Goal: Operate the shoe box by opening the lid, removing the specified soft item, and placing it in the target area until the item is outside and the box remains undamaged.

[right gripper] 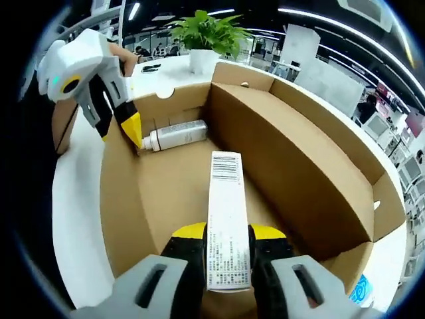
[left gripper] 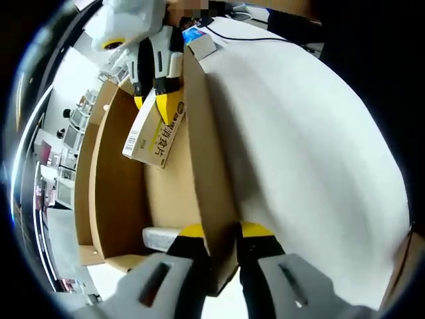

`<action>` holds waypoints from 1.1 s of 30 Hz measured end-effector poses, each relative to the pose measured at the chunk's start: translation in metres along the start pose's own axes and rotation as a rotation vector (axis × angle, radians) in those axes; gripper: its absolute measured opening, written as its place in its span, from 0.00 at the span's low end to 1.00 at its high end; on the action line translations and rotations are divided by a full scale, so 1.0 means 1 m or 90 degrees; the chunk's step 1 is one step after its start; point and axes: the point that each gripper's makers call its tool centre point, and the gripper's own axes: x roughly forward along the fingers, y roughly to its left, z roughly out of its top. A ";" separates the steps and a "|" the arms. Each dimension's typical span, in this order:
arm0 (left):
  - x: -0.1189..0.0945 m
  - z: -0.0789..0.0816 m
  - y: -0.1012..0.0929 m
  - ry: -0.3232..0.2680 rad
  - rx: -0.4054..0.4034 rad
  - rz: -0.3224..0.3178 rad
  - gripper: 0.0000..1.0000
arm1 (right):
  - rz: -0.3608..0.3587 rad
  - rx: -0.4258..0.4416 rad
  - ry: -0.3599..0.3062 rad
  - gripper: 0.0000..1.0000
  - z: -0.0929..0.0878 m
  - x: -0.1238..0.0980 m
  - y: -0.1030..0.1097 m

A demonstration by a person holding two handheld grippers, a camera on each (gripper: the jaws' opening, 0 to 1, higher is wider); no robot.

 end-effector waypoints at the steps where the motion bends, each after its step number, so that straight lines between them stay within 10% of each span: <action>1: 0.000 0.000 -0.001 0.000 0.000 0.000 0.13 | -0.001 0.003 -0.005 0.22 -0.001 0.001 -0.002; 33: 0.002 -0.003 -0.001 0.026 0.002 0.004 0.14 | -0.037 0.035 -0.079 0.22 0.024 -0.007 -0.003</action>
